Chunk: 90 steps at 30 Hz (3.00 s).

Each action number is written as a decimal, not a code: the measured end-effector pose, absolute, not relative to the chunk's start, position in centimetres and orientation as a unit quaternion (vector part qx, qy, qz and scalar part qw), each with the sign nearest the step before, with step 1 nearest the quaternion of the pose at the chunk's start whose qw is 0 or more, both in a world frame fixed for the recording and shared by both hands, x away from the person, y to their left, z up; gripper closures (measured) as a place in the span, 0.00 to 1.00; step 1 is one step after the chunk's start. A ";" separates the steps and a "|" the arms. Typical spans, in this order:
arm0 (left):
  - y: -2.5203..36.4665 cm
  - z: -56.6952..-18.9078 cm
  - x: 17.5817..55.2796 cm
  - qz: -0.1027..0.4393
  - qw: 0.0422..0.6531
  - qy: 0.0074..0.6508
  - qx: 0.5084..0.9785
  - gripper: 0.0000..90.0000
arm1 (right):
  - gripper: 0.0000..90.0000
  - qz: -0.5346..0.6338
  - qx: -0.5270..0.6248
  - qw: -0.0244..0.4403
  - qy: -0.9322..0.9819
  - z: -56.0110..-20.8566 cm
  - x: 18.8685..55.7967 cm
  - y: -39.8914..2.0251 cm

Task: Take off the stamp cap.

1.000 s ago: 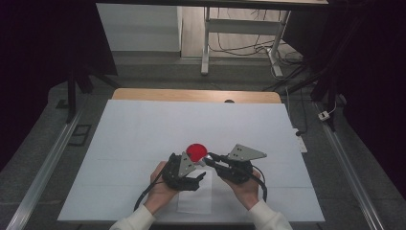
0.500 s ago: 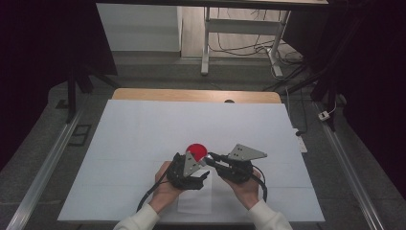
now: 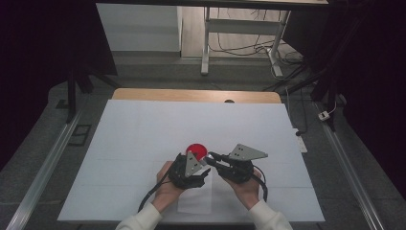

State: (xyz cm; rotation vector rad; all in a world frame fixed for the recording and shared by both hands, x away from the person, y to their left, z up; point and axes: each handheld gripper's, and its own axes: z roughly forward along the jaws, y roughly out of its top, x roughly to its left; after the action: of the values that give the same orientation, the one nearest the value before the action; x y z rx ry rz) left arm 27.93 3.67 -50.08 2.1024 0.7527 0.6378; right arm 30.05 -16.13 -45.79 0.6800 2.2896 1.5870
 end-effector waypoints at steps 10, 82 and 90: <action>3.6 -50.1 27.9 0.260 0.399 0.295 0.828 0.53 | 0.83 0.548 0.236 0.135 0.791 -45.8 30.1 -16.2; 3.5 -50.2 27.5 0.262 0.401 0.269 0.835 0.72 | 0.83 0.544 0.241 0.141 0.791 -46.0 30.0 -16.0; 3.5 -50.3 27.5 0.256 0.403 0.273 0.835 0.72 | 0.83 0.542 0.241 0.141 0.792 -46.0 30.0 -16.0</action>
State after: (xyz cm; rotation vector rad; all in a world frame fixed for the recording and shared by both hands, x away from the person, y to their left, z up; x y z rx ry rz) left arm 27.50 3.52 -50.28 2.1096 0.6888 0.6461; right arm 30.00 -16.00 -46.04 0.6953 2.2875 1.5660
